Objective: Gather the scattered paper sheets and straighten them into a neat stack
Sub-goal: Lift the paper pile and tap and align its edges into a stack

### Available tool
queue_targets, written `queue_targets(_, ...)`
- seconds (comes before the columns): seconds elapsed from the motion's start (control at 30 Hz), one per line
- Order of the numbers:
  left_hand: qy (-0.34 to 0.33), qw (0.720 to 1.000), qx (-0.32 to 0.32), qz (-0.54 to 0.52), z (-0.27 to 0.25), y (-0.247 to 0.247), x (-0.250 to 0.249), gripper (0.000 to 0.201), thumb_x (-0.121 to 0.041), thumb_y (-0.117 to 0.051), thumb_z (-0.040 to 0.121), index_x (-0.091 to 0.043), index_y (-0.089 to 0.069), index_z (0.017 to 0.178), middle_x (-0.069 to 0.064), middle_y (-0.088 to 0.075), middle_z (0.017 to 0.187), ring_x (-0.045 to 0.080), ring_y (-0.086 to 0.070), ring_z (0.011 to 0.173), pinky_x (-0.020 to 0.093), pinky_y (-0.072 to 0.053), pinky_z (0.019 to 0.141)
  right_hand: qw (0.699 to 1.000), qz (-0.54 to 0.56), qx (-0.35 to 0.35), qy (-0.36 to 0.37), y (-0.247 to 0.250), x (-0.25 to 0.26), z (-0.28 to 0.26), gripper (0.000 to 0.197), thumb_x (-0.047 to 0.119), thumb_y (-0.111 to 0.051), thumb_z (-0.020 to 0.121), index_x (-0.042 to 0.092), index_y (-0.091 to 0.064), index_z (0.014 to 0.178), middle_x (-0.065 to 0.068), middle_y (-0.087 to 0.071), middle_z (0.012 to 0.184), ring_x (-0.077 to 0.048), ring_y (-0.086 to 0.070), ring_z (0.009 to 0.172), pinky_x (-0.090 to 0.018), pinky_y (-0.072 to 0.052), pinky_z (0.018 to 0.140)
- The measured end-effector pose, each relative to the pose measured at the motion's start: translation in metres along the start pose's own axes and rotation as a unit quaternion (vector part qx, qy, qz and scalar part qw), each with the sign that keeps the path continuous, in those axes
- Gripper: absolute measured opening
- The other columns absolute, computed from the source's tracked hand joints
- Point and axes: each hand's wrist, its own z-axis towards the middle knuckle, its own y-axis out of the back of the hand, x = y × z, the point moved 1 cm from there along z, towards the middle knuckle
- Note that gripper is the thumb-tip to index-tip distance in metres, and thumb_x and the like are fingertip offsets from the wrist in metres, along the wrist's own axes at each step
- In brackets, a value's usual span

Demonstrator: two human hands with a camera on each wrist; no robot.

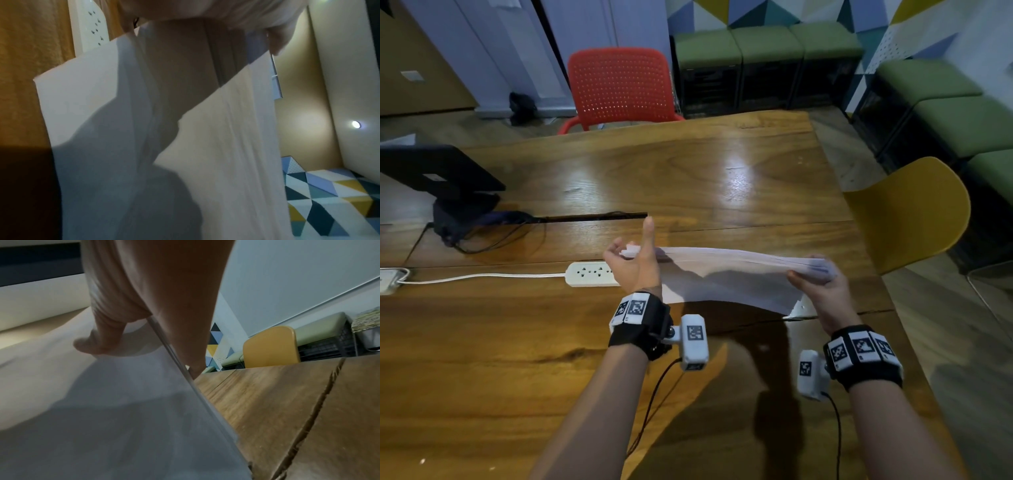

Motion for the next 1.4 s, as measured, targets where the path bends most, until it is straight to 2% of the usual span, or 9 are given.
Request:
queue_targets(0.2,-0.061,0.996,-0.062,0.016,0.017,0.010,0.010,0.033,-0.036,-0.076,0.071,-0.015,-0.063,0.094,-0.006,-0.061,0.085,0.017,-0.058,0.091,0.040,-0.049,0.096,0.999,-0.001,-0.028,0.017,-0.009,0.001,-0.005,0.022,0.002,-0.072,0.076,0.011,-0.063,0.094,0.001,-0.070,0.085,0.005,-0.068,0.068,-0.008,-0.051,0.059)
queue_targets(0.37,-0.140,0.989,0.012,0.055,0.009,0.006,0.006,0.039,-0.028,-0.079,0.076,-0.007,-0.061,0.103,-0.002,-0.065,0.089,0.005,-0.060,0.084,0.008,-0.043,0.084,0.999,0.002,-0.045,0.002,-0.011,0.000,-0.003,0.016,0.007,-0.070,0.080,0.018,-0.065,0.091,0.000,-0.068,0.093,-0.007,-0.066,0.087,-0.019,-0.053,0.078)
queue_targets(0.43,-0.154,0.986,0.015,0.061,0.008,0.007,0.005,0.037,-0.026,-0.076,0.078,-0.004,-0.061,0.105,-0.001,-0.065,0.090,0.005,-0.059,0.083,0.012,-0.045,0.085,0.999,0.017,-0.035,-0.010,-0.014,0.004,-0.004,0.013,0.012,-0.071,0.077,0.016,-0.066,0.089,-0.001,-0.068,0.092,-0.011,-0.065,0.090,-0.025,-0.052,0.083)
queue_targets(0.6,-0.181,0.980,0.045,0.064,0.013,0.013,-0.007,0.043,-0.034,-0.076,0.079,-0.013,-0.058,0.112,-0.011,-0.060,0.095,0.001,-0.055,0.086,0.015,-0.042,0.082,0.998,0.052,-0.008,0.018,-0.010,0.007,-0.003,0.065,0.051,-0.087,0.042,0.012,-0.069,0.090,0.000,-0.075,0.088,-0.011,-0.071,0.087,-0.025,-0.058,0.076)
queue_targets(0.87,-0.141,0.988,0.037,0.059,0.016,0.021,0.016,0.057,-0.039,-0.076,0.076,-0.014,-0.051,0.121,0.002,-0.058,0.104,0.017,-0.059,0.105,0.030,-0.041,0.104,0.998,-0.038,0.053,-0.004,-0.016,0.000,0.005,0.027,0.000,-0.073,0.073,0.008,-0.067,0.098,-0.005,-0.070,0.095,-0.014,-0.067,0.090,-0.025,-0.054,0.083)
queue_targets(1.0,-0.178,0.979,0.070,0.069,0.017,0.014,0.003,0.044,-0.024,-0.069,0.085,-0.010,-0.051,0.123,-0.011,-0.056,0.099,-0.003,-0.053,0.094,0.003,-0.041,0.083,1.000,0.006,-0.012,0.010,-0.021,0.003,0.009,0.013,0.003,-0.071,0.074,0.011,-0.068,0.084,0.005,-0.073,0.075,-0.002,-0.070,0.071,-0.012,-0.054,0.066)
queue_targets(1.2,-0.195,0.975,0.067,0.076,0.026,0.017,-0.001,0.027,-0.007,-0.037,0.100,-0.004,-0.054,0.120,0.001,-0.063,0.094,0.000,-0.060,0.087,0.018,-0.046,0.086,0.999,-0.002,0.030,0.027,-0.015,0.007,0.010,0.027,0.009,-0.074,0.073,0.015,-0.069,0.098,0.006,-0.075,0.088,-0.002,-0.069,0.082,-0.016,-0.055,0.075)
queue_targets(1.33,-0.202,0.967,0.132,0.081,0.023,0.014,-0.006,0.026,-0.015,-0.049,0.096,-0.008,-0.057,0.119,-0.010,-0.060,0.097,0.000,-0.057,0.092,0.017,-0.044,0.085,0.998,-0.023,0.035,0.045,-0.016,0.012,0.016,0.022,0.005,-0.072,0.076,0.017,-0.070,0.094,0.006,-0.074,0.087,-0.006,-0.068,0.084,-0.017,-0.055,0.077)
queue_targets(1.4,-0.192,0.965,0.171,0.044,0.023,0.019,-0.008,0.045,-0.010,-0.052,0.082,-0.008,-0.050,0.127,-0.003,-0.058,0.100,0.008,-0.055,0.096,0.017,-0.044,0.085,0.998,-0.032,0.032,0.052,-0.017,0.016,0.017,0.023,0.002,-0.072,0.078,0.016,-0.071,0.096,0.005,-0.073,0.090,-0.007,-0.068,0.083,-0.017,-0.054,0.073)
